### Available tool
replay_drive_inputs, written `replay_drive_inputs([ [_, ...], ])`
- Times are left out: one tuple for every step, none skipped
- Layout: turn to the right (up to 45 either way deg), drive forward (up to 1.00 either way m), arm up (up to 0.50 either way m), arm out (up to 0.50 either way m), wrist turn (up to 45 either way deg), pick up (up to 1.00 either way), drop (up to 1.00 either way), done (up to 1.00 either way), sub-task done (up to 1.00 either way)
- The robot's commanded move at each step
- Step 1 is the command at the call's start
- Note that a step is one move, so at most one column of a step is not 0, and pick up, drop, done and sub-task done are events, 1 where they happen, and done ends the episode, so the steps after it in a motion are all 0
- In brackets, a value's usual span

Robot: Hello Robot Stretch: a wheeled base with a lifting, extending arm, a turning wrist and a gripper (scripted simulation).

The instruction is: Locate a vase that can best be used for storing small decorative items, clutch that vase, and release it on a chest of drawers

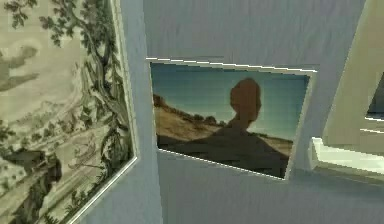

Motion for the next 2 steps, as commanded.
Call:
replay_drive_inputs([
  [45.0,0.00,0.00,0.00,0.0,0.00,0.00,0.00,0.00],
  [45.0,0.00,0.00,0.00,0.0,0.00,0.00,0.00,0.00],
])
